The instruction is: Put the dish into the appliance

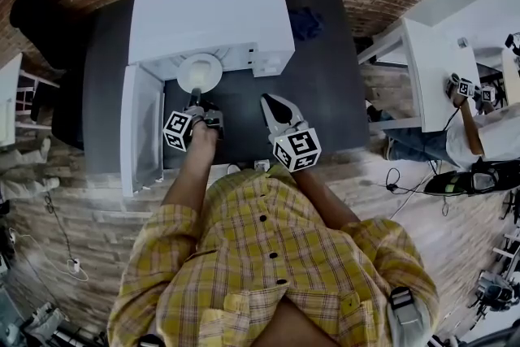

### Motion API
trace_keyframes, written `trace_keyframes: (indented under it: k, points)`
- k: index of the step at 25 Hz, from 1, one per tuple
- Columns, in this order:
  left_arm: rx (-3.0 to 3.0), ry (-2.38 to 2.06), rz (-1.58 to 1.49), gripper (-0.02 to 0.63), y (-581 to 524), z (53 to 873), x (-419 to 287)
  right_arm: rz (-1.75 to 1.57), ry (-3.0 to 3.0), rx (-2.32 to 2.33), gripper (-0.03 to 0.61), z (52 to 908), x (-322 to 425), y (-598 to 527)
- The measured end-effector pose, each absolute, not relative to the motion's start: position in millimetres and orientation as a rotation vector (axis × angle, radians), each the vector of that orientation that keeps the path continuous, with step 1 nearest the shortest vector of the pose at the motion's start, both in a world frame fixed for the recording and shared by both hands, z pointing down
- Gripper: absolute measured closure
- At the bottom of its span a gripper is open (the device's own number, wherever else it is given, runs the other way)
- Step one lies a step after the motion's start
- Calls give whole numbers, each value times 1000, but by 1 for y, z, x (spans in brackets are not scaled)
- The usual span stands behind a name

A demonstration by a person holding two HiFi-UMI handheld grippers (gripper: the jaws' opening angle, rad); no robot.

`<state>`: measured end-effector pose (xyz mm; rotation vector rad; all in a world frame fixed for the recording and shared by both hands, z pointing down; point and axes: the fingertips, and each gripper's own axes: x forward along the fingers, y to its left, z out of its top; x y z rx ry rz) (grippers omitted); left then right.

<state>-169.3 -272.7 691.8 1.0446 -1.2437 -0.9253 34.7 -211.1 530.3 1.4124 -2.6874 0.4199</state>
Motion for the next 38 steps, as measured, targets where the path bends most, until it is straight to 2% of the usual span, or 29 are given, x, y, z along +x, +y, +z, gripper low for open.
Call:
trace_keyframes:
  k: [38]
  points:
    - [1015, -1268, -972, 600, -313, 708, -167, 432, -2660, 1405, 574, 539, 36, -222]
